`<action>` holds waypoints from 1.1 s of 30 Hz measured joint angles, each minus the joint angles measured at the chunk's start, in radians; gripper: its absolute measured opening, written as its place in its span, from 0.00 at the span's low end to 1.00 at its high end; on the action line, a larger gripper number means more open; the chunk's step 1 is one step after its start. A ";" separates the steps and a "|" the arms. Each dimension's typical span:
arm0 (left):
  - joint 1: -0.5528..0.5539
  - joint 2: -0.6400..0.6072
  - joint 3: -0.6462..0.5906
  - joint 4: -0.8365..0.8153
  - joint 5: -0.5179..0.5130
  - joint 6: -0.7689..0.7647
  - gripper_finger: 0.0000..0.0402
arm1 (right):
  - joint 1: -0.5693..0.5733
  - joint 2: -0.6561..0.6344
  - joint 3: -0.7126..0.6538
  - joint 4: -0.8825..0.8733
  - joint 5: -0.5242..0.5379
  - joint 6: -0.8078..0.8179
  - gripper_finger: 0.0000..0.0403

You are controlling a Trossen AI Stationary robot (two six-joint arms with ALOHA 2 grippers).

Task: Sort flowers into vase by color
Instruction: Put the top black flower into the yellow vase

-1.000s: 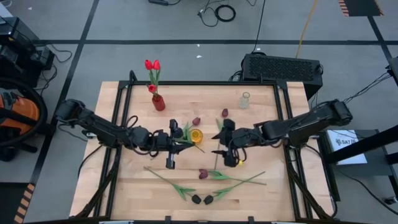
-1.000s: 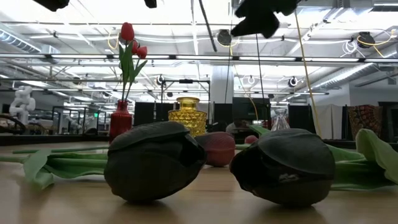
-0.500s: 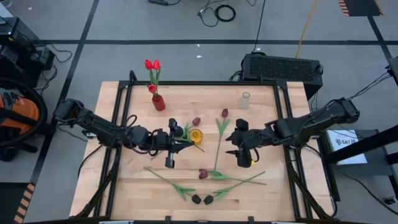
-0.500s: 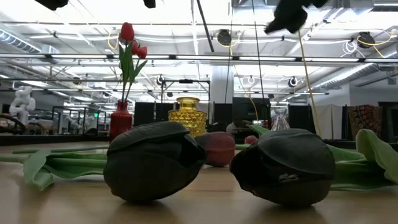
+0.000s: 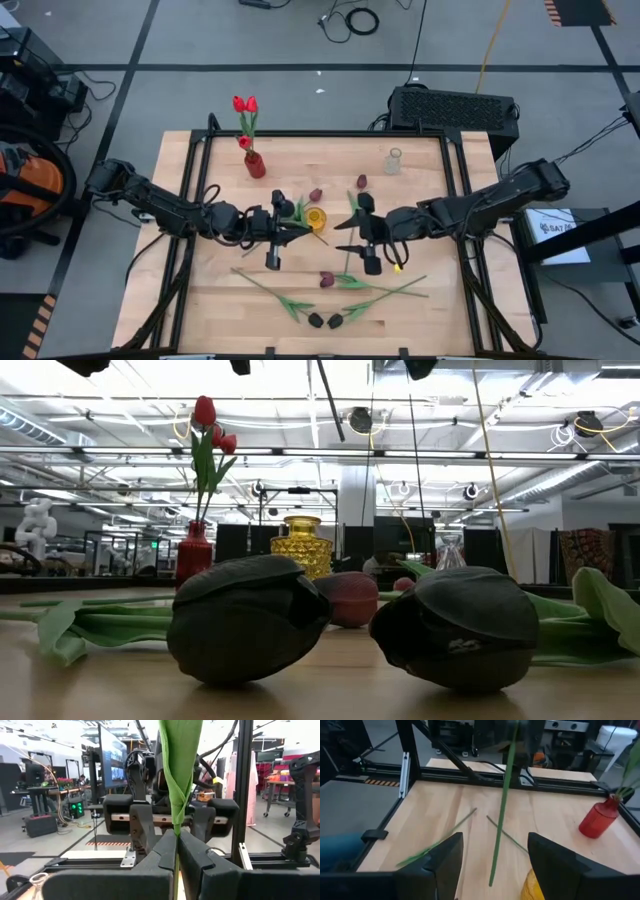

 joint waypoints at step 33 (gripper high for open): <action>0.043 -0.003 0.000 -0.104 -0.306 -0.083 0.03 | -0.021 0.012 0.000 0.063 0.005 0.001 0.53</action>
